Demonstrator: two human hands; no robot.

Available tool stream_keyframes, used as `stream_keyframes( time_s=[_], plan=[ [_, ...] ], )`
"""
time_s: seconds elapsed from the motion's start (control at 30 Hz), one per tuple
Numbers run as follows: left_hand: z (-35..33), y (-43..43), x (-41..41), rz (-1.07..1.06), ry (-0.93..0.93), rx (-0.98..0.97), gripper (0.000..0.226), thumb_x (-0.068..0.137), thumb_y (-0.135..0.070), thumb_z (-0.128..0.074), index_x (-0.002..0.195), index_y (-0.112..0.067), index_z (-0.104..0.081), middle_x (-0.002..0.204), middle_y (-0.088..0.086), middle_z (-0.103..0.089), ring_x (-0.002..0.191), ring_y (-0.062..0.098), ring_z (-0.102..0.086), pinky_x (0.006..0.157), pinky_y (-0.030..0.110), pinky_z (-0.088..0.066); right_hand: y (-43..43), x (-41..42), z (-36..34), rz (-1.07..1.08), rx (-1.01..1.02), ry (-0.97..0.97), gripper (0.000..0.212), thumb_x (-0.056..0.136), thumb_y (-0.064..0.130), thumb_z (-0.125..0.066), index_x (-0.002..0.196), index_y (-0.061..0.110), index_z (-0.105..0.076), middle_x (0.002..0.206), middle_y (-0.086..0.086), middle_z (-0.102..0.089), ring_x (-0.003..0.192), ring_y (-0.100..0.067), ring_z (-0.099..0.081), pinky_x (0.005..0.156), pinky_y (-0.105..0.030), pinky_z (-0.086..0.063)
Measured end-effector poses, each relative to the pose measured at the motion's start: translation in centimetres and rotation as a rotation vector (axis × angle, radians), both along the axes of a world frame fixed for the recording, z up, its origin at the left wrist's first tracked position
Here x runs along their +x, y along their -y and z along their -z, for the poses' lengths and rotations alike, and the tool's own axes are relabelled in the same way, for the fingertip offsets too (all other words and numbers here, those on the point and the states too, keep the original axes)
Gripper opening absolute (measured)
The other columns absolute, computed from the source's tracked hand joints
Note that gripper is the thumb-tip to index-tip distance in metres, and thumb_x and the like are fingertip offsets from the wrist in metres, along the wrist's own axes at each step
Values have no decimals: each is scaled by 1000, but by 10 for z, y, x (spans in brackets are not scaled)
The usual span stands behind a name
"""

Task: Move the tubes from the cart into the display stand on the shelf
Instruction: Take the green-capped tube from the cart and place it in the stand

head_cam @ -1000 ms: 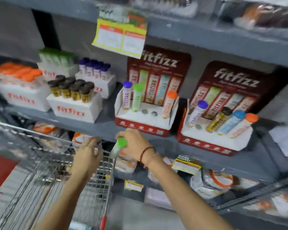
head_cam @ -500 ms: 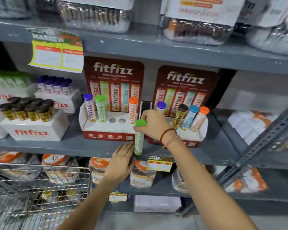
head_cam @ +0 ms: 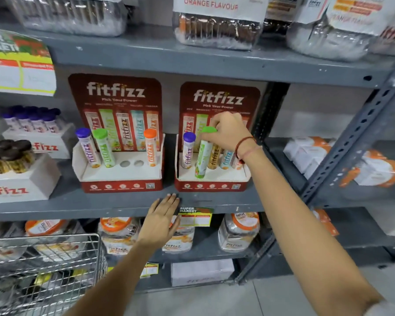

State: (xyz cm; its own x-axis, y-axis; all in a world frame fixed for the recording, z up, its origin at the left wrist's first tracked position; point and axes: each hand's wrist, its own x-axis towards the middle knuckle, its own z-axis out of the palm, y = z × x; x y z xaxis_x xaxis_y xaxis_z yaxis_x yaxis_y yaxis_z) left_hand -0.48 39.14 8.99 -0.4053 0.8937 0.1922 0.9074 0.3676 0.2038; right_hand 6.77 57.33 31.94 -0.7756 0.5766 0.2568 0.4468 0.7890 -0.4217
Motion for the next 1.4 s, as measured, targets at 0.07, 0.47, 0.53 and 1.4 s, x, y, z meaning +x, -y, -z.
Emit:
stream_keyframes(
  time_s=[0.07,0.47,0.53,1.4],
  plan=[
    [1,2,-1,8,3,-20,74,92,-51,-2,132,-6,-45,137,12,-51,129,27,-45,107,52,-31,-4,-1,-1,-15,-17,13,28,71,35,-69,71,10,-57,67,-5,-46,75,-20,-45,74,-36,-44],
    [13,1,-7,7,-8,1,82,83,-60,8,142,-15,-26,151,6,-31,140,20,-25,116,40,-11,-25,-14,-14,-118,62,162,33,77,21,-68,108,12,-65,122,-11,-60,120,-30,-45,102,-35,-34],
    [15,0,-8,0,-8,-8,71,87,-55,-2,143,-17,-22,152,4,-27,141,18,-21,116,37,-8,-26,-18,-13,-117,47,172,33,77,19,-68,110,13,-64,126,-13,-56,123,-30,-42,102,-35,-34],
    [25,-1,-11,-2,12,33,57,95,-47,-32,144,-22,-18,154,0,-22,142,16,-14,113,34,3,-35,-25,36,-189,195,282,42,89,13,-55,129,23,-48,131,-9,-54,127,-28,-35,103,-47,-32]
  ],
)
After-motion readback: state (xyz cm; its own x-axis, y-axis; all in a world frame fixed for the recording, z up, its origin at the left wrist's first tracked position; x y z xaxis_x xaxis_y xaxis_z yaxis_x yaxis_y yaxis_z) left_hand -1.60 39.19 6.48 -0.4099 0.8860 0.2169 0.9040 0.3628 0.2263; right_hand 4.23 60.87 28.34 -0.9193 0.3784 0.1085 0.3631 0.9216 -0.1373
